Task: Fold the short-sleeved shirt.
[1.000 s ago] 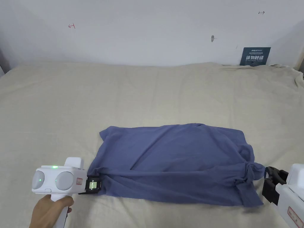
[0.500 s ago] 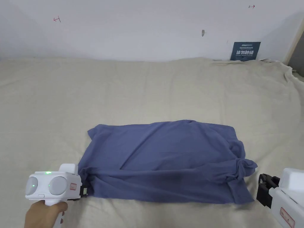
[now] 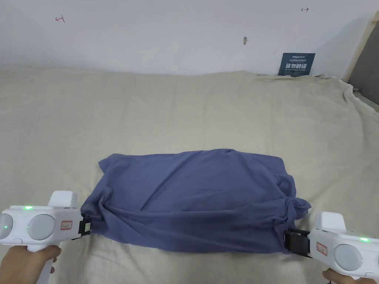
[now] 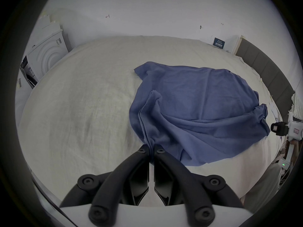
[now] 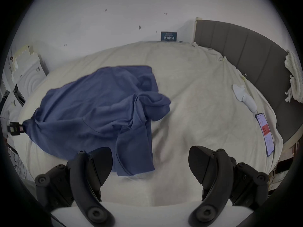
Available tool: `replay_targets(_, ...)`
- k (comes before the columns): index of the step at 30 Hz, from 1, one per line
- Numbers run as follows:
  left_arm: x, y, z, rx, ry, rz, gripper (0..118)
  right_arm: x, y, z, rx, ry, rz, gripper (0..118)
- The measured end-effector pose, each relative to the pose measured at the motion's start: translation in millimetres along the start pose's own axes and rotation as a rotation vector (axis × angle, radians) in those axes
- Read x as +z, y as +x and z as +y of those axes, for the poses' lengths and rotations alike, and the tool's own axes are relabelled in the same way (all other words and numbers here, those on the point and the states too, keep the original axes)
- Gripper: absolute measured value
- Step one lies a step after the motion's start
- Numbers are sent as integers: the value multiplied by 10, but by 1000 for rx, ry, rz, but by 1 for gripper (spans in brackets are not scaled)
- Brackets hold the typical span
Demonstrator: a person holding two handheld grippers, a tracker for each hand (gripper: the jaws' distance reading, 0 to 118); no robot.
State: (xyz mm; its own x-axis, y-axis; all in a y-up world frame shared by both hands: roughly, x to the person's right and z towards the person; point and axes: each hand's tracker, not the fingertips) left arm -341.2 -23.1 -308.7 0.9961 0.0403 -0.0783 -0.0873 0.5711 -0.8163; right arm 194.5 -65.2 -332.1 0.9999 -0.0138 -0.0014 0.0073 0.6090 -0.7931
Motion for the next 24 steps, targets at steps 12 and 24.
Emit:
replay_targets(12, -76, -115, -100, 19, -7, -9, 1, -94, -172, -123, -44, -38, 108, 15)
replay_targets(24, 239, -369, -355, 113, 20, -23, 1, 547, 12, -216, -79, 60, 161, 13)
